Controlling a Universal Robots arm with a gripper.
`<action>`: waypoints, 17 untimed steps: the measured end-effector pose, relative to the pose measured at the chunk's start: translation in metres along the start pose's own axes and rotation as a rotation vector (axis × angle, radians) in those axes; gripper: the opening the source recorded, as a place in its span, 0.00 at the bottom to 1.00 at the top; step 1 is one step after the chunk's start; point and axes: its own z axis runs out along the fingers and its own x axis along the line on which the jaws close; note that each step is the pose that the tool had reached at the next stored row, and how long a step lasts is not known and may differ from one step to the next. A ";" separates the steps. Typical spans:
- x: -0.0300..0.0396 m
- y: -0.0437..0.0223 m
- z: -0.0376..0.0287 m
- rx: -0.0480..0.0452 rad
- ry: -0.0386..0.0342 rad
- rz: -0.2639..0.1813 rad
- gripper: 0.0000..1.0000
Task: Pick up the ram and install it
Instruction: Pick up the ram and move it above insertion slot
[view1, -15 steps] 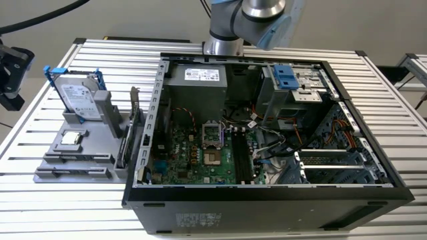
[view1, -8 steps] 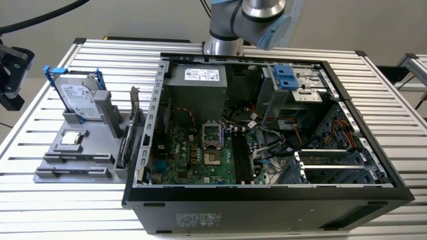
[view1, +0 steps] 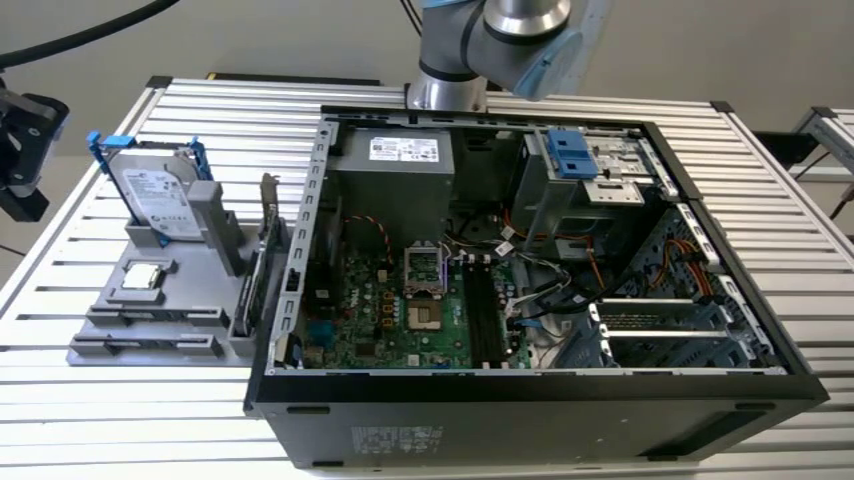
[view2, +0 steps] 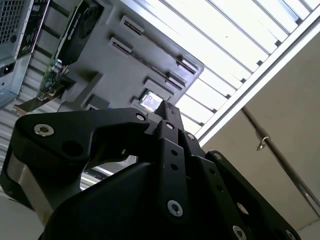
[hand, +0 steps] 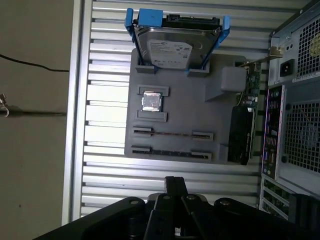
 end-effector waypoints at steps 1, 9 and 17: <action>0.0000 0.0000 0.0000 0.0000 0.0001 -0.002 0.00; 0.0000 0.0000 0.0000 0.0001 0.0021 -0.043 0.00; 0.0000 0.0000 0.0001 0.0002 0.0050 -0.104 0.00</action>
